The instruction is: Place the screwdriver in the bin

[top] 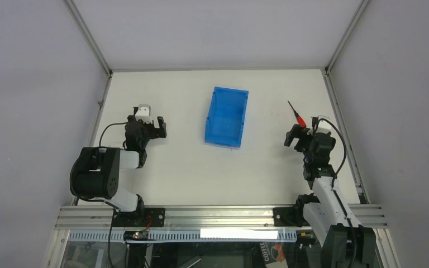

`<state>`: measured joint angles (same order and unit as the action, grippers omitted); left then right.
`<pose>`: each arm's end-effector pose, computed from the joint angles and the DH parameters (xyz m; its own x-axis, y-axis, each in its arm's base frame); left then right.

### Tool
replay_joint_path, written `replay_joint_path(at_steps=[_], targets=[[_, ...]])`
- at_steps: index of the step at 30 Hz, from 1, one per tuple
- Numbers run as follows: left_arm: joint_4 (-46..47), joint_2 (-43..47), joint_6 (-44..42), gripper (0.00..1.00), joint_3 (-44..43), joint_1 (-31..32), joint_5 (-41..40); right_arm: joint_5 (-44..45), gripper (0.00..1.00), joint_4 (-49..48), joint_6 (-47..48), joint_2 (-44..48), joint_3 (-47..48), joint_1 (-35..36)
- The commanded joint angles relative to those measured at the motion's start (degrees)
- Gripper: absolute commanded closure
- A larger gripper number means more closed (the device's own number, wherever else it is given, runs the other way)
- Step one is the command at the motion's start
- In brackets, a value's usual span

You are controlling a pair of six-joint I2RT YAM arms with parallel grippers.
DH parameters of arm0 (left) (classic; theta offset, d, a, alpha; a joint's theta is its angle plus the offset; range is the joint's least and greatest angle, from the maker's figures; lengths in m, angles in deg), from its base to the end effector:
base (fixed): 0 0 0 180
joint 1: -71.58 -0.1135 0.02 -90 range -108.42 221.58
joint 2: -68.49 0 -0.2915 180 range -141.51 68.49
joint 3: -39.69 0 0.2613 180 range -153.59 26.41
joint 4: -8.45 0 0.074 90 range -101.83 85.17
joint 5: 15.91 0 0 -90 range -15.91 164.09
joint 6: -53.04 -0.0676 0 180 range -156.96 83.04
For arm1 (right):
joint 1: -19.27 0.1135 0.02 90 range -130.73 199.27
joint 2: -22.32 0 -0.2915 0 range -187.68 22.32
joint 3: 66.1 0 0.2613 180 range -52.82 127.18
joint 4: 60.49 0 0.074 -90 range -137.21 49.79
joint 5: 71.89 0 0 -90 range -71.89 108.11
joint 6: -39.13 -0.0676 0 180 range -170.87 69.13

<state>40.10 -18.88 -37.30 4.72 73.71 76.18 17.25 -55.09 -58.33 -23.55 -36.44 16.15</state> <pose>0.2981 -0.0136 0.1475 -0.3536 0.0191 -0.9352 0.0733 0.9973 -0.0074 0.1993 -0.0098 0.1976 -0.3594 0.1496 -0.9211 0.0879 0.9881 0.1262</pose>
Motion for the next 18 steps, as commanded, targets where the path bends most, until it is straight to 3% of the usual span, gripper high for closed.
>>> replay_joint_path(at_steps=[1, 7, 13, 18], targets=[[1.35, 1.0, 1.13, 0.01, -0.1, -0.37, 1.1, 0.27, 0.01, -1.52, -0.59, -1.41, 3.48, 0.3], [1.33, 0.98, 1.13, 0.01, -0.1, -0.34, 1.1, -0.39, 0.01, 11.82, 0.26, -8.12, 15.56, 0.3], [1.34, 0.98, 1.13, 0.01, -0.1, -0.36, 1.08, 3.64, 0.01, 36.76, 5.99, -29.7, 41.96, -0.24], [1.35, 0.98, 1.11, 0.01, -0.1, -0.36, 1.09, -0.95, 0.01, 42.27, 13.43, -45.75, 57.23, -1.83]])
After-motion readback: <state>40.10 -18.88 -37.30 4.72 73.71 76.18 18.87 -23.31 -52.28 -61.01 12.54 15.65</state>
